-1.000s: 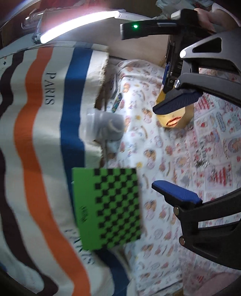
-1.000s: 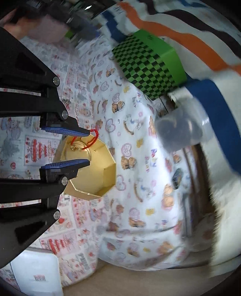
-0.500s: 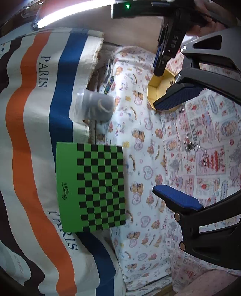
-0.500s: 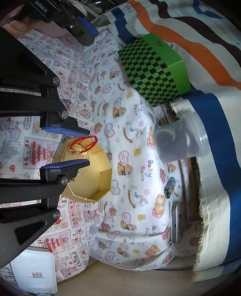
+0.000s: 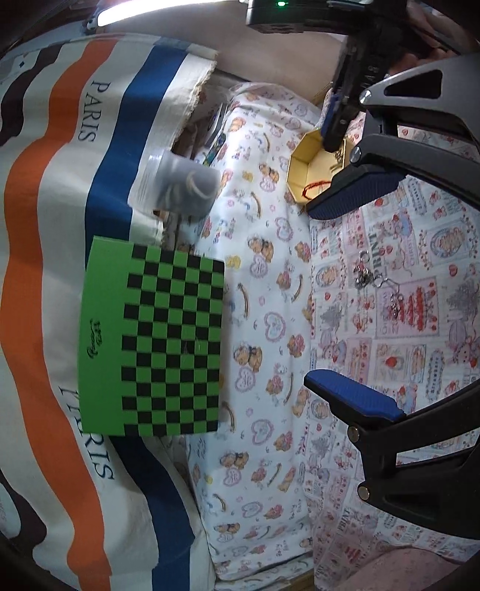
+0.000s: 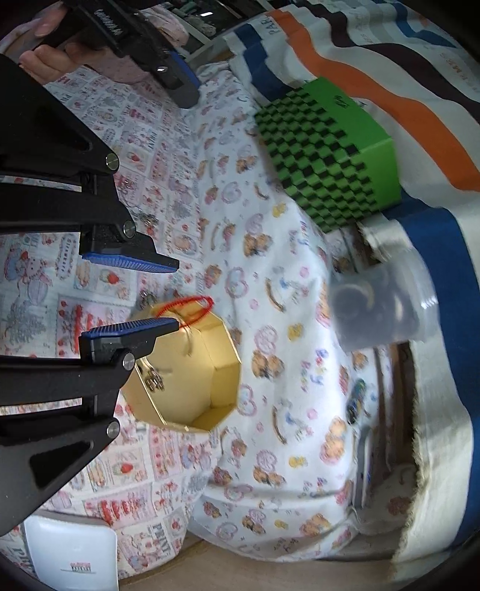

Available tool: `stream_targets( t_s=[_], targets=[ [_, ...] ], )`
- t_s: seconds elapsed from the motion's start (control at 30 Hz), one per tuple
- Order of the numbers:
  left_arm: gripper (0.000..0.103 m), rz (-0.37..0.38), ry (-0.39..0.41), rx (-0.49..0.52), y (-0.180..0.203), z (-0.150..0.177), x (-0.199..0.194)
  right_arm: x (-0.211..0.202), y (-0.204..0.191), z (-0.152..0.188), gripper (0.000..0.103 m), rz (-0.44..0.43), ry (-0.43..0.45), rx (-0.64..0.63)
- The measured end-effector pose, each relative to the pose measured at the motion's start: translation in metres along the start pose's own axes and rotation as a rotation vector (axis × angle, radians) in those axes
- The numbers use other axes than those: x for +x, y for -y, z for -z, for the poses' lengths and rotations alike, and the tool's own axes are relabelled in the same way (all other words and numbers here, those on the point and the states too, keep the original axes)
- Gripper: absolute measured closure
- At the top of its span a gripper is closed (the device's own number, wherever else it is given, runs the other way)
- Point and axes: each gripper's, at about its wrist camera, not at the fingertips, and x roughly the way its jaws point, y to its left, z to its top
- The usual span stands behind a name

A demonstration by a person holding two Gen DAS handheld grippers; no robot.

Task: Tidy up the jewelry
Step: 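Move the right gripper down to the silver ring on the cloth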

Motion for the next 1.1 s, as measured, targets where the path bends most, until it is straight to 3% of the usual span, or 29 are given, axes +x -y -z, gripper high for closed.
stream_targets(
  t_s=[0.47,0.67,0.87,1.1],
  targets=[
    [0.021,-0.051,-0.028,-0.019,-0.012,0.003,0.016,0.053,-0.023,0.021,0.076,0.054,-0.178,-0.074],
    [0.021,-0.067,-0.027,-0.011,-0.016,0.003,0.018,0.086,-0.007,0.009,0.076,0.078,-0.276,0.095],
    [0.021,-0.054,-0.041,-0.064,-0.028,0.001,0.02,0.1,-0.021,0.006,0.076,0.229,-0.25,0.104],
    [0.021,-0.078,-0.034,-0.094,-0.041,-0.002,0.02,0.109,-0.04,0.003,0.076,0.237,-0.188,-0.007]
  ],
)
